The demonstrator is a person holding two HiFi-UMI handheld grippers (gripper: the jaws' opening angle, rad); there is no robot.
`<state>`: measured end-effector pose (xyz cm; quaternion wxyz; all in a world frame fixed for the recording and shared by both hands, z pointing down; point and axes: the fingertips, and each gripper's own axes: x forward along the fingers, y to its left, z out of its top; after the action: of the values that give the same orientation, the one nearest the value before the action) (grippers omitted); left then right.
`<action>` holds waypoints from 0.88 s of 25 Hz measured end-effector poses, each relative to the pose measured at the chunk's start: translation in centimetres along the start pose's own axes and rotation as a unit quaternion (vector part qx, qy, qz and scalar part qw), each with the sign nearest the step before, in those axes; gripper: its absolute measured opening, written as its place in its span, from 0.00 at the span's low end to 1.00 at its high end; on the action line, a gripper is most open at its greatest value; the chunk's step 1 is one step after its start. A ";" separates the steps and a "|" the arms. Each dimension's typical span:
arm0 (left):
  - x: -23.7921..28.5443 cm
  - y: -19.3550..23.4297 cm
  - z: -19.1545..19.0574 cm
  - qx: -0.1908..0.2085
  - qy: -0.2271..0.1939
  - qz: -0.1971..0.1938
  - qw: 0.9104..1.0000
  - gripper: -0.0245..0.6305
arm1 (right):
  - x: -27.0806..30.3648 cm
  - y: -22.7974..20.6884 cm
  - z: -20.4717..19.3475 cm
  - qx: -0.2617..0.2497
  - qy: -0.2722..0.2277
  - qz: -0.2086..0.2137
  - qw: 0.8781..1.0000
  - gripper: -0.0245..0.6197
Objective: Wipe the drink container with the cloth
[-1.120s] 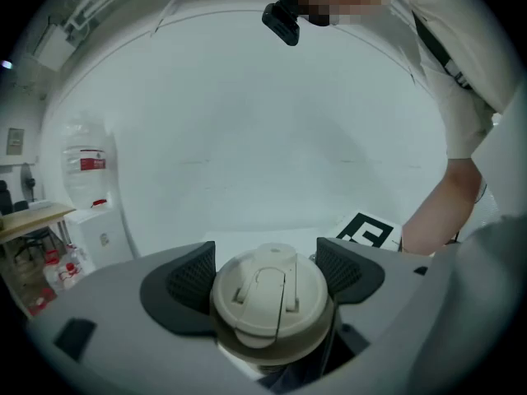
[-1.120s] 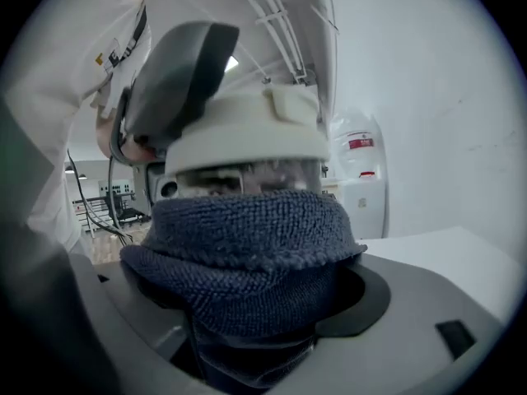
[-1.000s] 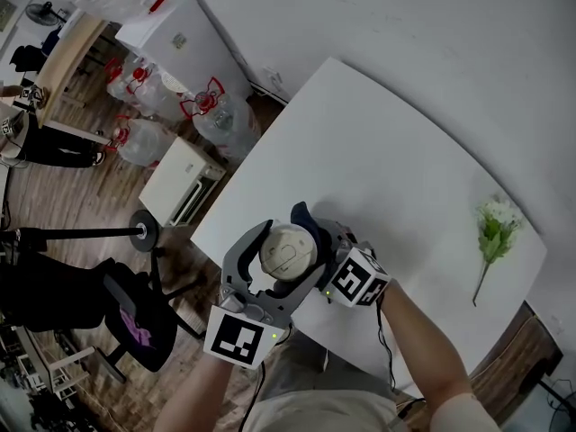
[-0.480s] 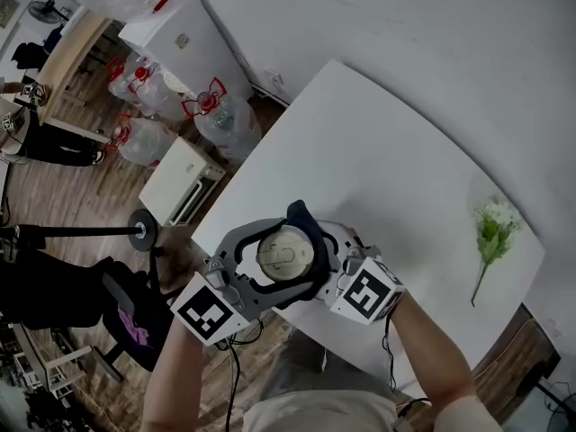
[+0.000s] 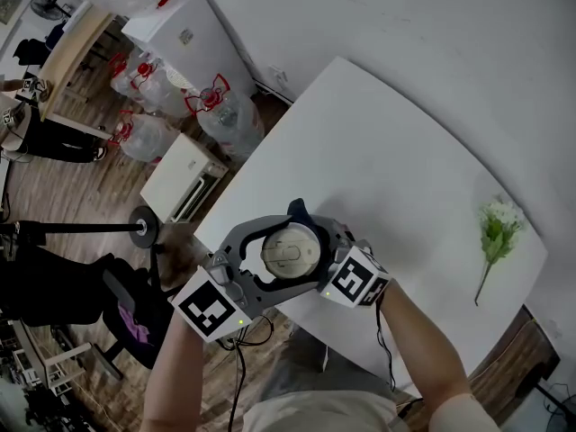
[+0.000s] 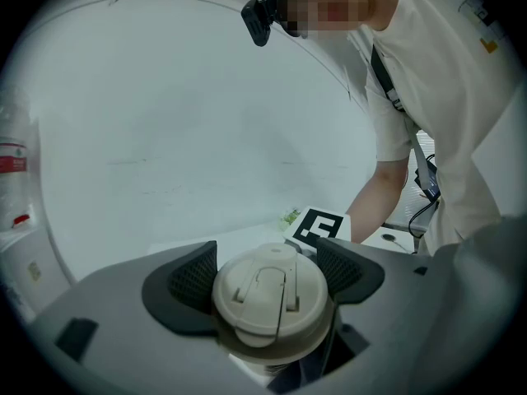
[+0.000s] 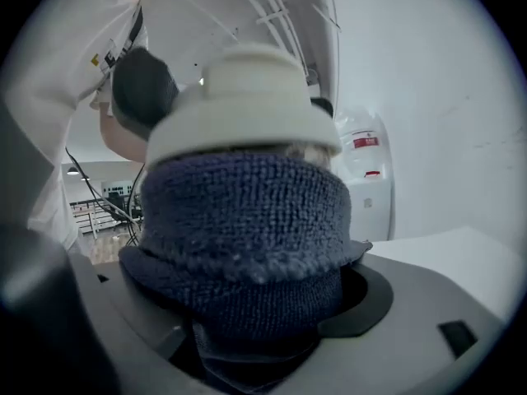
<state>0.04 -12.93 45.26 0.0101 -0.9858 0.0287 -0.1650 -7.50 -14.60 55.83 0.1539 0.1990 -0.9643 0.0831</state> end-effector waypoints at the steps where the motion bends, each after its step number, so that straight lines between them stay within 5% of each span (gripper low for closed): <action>1: 0.0 0.0 0.0 0.001 0.000 -0.001 1.000 0.63 | 0.3 -0.1 -0.3 0.003 -0.001 -0.003 1.000 0.70; 5: -0.1 0.1 -0.3 -0.003 0.013 0.009 1.000 0.63 | 0.5 -0.3 -0.6 0.015 0.007 -0.016 1.000 0.70; 8: -0.6 0.7 0.0 -0.033 -0.005 0.071 0.997 0.63 | 0.5 -0.3 -0.6 0.019 0.014 -0.026 0.999 0.70; 12: -2.2 2.0 -0.7 -0.128 -0.055 0.214 0.967 0.63 | 0.3 -0.4 -0.6 0.025 0.015 -0.047 0.998 0.70; 14: -2.5 2.1 -1.0 -0.157 -0.069 0.253 0.952 0.63 | 0.3 -0.5 -0.6 0.030 0.017 -0.057 0.998 0.70; 16: -2.4 2.0 -1.1 -0.160 -0.072 0.259 0.950 0.63 | 0.2 -0.4 -0.7 0.031 0.023 -0.057 0.998 0.70; 22: -2.1 1.7 -1.1 -0.143 -0.072 0.199 0.967 0.62 | -1.4 0.2 1.7 0.006 0.005 -0.041 0.999 0.70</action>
<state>-2.44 -14.51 45.59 -0.0967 -0.9607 0.2469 -0.0824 -6.81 -14.28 53.74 0.1612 0.2392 -0.9539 0.0832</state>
